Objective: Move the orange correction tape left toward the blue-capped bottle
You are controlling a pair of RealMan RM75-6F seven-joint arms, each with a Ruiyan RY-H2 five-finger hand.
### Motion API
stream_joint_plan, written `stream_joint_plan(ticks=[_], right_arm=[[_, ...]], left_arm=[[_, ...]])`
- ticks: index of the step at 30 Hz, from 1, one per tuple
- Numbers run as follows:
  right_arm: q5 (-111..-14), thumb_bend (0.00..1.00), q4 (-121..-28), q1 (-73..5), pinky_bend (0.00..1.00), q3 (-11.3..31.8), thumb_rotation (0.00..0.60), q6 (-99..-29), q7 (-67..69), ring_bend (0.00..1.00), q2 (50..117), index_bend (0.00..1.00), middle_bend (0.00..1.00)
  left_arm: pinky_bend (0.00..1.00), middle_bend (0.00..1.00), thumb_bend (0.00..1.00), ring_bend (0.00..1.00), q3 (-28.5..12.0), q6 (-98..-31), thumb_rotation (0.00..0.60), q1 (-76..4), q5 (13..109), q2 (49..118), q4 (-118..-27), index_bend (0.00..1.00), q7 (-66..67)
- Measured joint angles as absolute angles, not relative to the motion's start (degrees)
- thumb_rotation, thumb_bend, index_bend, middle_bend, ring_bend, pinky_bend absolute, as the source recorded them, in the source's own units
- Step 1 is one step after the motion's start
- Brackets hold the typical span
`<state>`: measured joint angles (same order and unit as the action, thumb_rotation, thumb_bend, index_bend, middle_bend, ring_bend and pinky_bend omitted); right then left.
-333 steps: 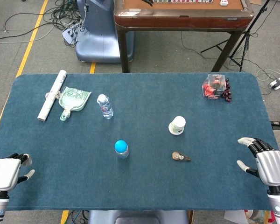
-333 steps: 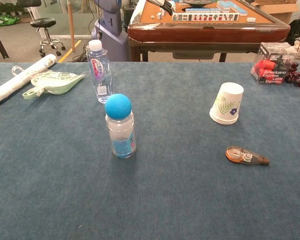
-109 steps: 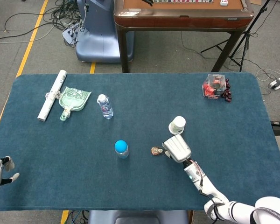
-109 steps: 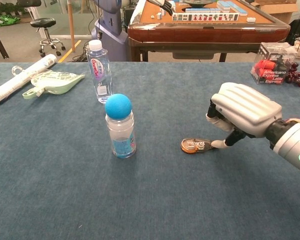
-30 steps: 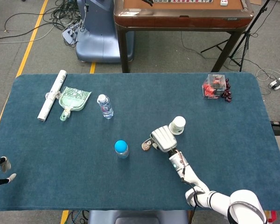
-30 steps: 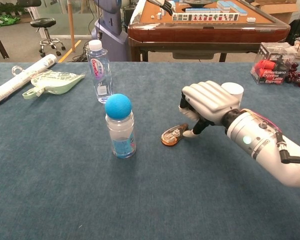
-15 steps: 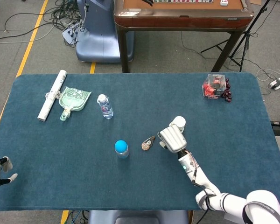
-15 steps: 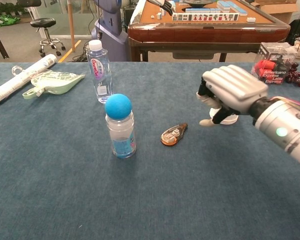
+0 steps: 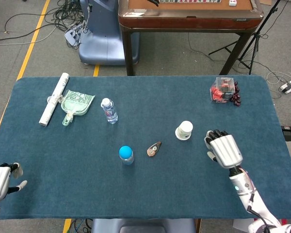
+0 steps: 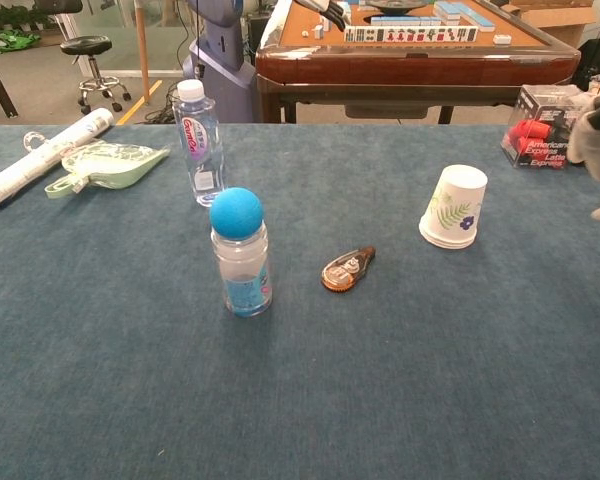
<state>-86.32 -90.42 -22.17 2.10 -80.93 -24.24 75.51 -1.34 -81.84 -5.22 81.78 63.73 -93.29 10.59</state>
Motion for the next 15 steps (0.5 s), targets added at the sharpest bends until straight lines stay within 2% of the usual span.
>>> stream_joint_plan(ticks=[2,5,15], right_arm=[[-87.13,0.00,-91.01,-19.78,0.41,1.42,0.600,-84.26,-24.14,0.29,73.97,0.56,0.35],[-87.82,0.00,-91.57,-16.39,0.36,0.89,0.600,-89.05,-24.78,0.27,72.46,0.55,0.33],[-89.06,0.00,-93.48,-6.25,0.34,0.11,0.600,-101.12,-21.16,0.25,69.50,0.53,0.31]], left_arm=[[0.55,0.52,0.02,0.35,-1.08,-82.29,0.600,-5.19,82.81,63.57,-93.64,0.55,10.69],[0.53,0.50,0.02,0.34,-0.91,-83.29,0.600,-5.12,84.23,63.60,-93.74,0.52,10.48],[0.51,0.48,0.02,0.34,-0.54,-83.24,0.600,-5.43,85.54,64.67,-92.89,0.51,11.01]])
